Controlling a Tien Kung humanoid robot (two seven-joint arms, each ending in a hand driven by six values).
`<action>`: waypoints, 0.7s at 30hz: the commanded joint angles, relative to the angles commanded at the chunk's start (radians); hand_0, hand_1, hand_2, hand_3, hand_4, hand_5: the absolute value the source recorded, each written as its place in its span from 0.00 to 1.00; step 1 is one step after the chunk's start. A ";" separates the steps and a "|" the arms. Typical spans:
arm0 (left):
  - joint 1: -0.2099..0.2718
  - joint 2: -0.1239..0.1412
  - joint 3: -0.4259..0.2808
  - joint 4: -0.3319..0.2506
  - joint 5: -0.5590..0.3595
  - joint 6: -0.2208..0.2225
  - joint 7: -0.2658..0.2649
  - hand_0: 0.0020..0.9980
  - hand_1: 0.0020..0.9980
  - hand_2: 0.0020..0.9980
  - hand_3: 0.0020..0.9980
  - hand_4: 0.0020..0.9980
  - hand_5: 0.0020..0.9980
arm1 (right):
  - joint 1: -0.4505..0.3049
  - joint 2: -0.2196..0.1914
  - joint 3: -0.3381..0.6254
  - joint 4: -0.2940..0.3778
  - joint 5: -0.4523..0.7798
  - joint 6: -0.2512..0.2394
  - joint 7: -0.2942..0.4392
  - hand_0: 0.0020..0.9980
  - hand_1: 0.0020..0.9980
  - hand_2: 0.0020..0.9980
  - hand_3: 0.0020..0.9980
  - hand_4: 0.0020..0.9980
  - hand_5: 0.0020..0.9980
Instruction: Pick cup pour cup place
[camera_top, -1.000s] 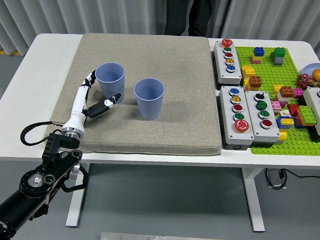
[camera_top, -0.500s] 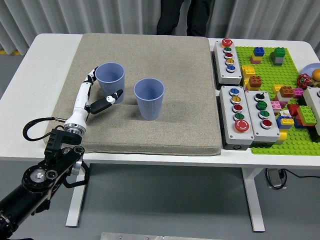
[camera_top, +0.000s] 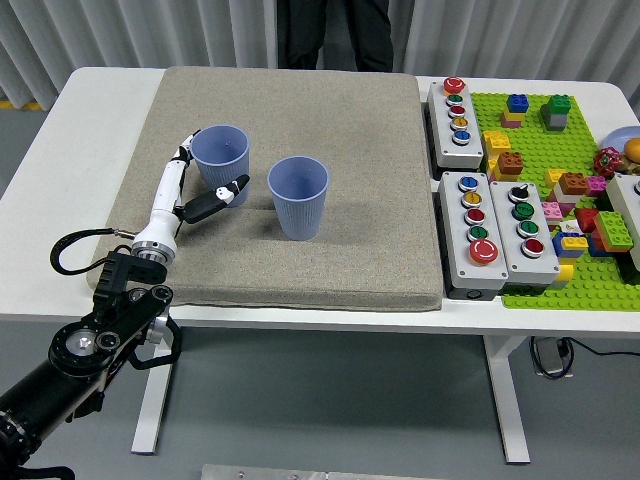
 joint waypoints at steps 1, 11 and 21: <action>-0.003 -0.001 0.002 0.004 -0.002 0.000 0.000 0.97 0.96 1.00 1.00 0.94 0.40 | 0.001 0.000 0.000 0.000 0.001 0.000 0.000 0.67 0.61 0.55 0.55 0.00 0.17; -0.015 -0.007 0.010 0.018 -0.009 0.000 0.001 0.97 0.96 1.00 1.00 0.94 0.40 | 0.003 0.000 -0.001 0.000 0.001 0.000 -0.001 0.67 0.61 0.55 0.55 0.00 0.17; -0.030 -0.011 0.031 0.030 -0.017 0.006 0.001 0.96 0.96 1.00 1.00 0.93 0.41 | 0.004 -0.001 0.001 -0.001 0.000 0.001 0.000 0.67 0.61 0.55 0.55 0.00 0.17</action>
